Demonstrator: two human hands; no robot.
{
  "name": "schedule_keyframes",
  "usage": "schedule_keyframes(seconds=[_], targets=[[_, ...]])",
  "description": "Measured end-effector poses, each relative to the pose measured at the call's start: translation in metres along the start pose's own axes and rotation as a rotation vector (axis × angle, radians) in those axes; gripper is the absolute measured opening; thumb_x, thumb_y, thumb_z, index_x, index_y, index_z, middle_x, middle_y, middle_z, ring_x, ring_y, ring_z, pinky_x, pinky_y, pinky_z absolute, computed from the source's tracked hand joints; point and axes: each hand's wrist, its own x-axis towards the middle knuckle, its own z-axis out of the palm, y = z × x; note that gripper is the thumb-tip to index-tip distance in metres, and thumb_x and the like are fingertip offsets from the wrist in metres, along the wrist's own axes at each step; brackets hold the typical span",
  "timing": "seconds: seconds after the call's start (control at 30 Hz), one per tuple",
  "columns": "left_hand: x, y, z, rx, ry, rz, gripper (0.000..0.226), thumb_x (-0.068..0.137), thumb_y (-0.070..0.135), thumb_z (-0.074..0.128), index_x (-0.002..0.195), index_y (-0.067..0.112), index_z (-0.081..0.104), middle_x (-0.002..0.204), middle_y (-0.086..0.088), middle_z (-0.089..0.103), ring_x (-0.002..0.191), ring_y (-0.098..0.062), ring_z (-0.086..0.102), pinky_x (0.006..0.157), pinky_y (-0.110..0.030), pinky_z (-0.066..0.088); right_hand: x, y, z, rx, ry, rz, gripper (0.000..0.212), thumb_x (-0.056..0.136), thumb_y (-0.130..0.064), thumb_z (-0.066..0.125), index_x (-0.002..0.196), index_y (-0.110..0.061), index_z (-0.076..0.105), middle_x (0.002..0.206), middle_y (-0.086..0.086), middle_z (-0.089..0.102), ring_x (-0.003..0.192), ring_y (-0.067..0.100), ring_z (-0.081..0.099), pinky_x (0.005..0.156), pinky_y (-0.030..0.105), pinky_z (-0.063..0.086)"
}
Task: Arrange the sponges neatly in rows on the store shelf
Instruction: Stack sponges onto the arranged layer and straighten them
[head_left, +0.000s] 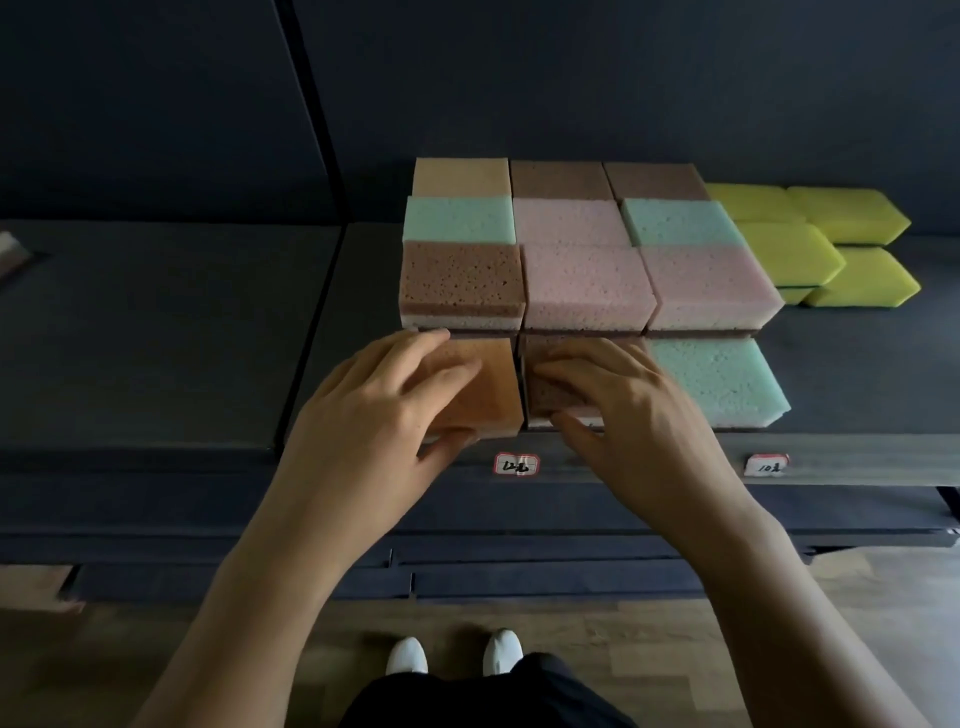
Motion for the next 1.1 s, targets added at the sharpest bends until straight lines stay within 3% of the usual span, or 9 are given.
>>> schedule_keyframes(seconds=[0.27, 0.73, 1.1], targets=[[0.003, -0.007, 0.010, -0.031, 0.005, 0.047, 0.052, 0.081, 0.033, 0.068, 0.129, 0.016, 0.061, 0.141, -0.008, 0.053, 0.129, -0.028, 0.050, 0.103, -0.047, 0.045, -0.002, 0.000, 0.003, 0.023, 0.011, 0.009, 0.047, 0.077, -0.009, 0.077, 0.122, -0.019, 0.066, 0.123, -0.006, 0.063, 0.114, 0.017, 0.056, 0.096, 0.033, 0.049], [0.009, -0.006, 0.022, -0.100, 0.083, 0.088, 0.033, 0.090, 0.029, 0.059, 0.121, 0.017, 0.067, 0.132, -0.002, 0.060, 0.119, -0.022, 0.058, 0.096, -0.031, 0.045, -0.003, -0.002, 0.007, 0.037, 0.027, 0.033, 0.046, 0.076, -0.006, 0.075, 0.121, -0.017, 0.067, 0.122, -0.003, 0.065, 0.113, 0.021, 0.058, 0.096, 0.032, 0.047], [0.012, 0.002, 0.031, -0.063, 0.080, 0.067, 0.032, 0.087, 0.026, 0.062, 0.117, 0.019, 0.066, 0.128, -0.001, 0.058, 0.112, -0.023, 0.057, 0.090, -0.036, 0.046, -0.002, -0.001, 0.007, 0.035, 0.026, 0.026, 0.046, 0.076, -0.008, 0.076, 0.120, -0.018, 0.067, 0.123, -0.006, 0.063, 0.112, 0.018, 0.056, 0.096, 0.029, 0.045]])
